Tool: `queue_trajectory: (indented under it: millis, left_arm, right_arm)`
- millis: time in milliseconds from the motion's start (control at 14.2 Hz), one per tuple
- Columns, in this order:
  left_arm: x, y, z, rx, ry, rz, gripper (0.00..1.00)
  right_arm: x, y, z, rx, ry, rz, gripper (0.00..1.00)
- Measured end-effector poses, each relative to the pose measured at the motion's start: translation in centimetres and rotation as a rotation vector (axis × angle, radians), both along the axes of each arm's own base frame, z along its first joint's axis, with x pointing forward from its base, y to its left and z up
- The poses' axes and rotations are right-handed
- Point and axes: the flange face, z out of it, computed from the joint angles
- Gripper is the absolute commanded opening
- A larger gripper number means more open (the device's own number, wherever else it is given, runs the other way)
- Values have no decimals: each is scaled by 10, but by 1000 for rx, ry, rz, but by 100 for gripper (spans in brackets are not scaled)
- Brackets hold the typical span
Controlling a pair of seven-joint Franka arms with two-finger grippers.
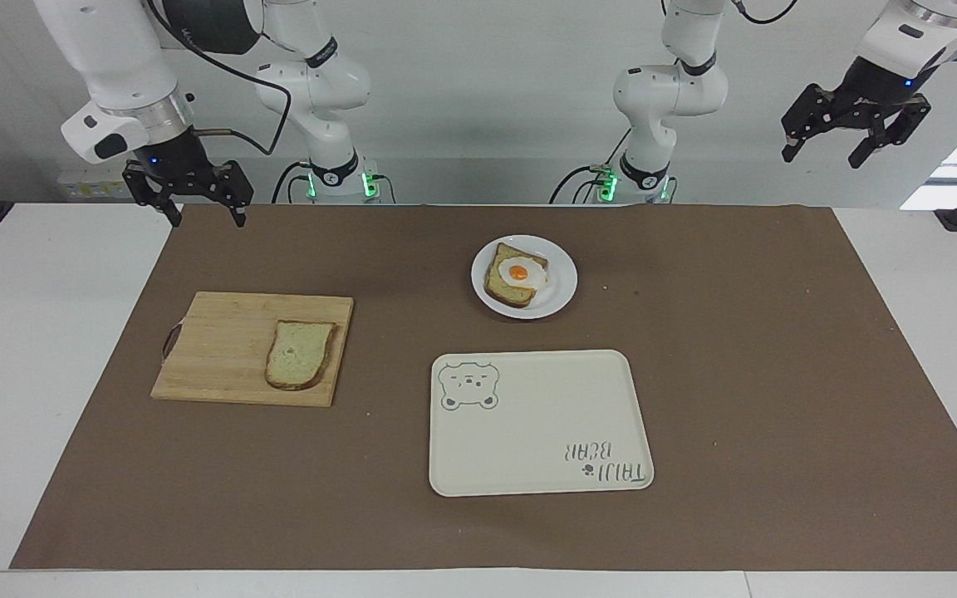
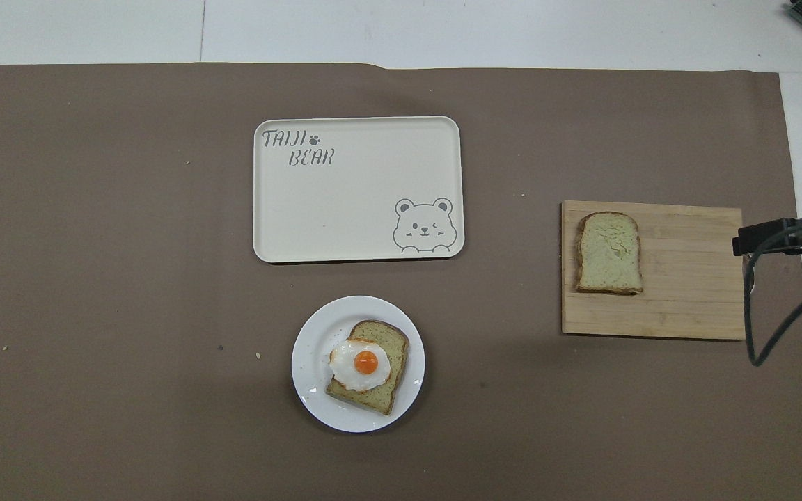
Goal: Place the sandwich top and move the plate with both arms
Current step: 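Reach the right gripper over the bread slice on the cutting board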
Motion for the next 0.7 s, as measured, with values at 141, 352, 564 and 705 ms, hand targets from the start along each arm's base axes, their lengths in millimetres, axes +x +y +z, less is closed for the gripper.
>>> queue_trajectory:
  millis: [141,352,564,705]
  left_arm:
    - [0,0,0,0,0,0,100]
    - [0,0,0,0,0,0,100]
    - [0,0,0,0,0,0,100]
    - [0,0,0,0,0,0,100]
  right_arm:
    - [7,3,-15,6,-17,3,100]
    - [24,9,-44,4,-32,14,100]
    - [42,12,-70,-1,-37,18,100]
    - [51,14,-85,6,-37,16,100]
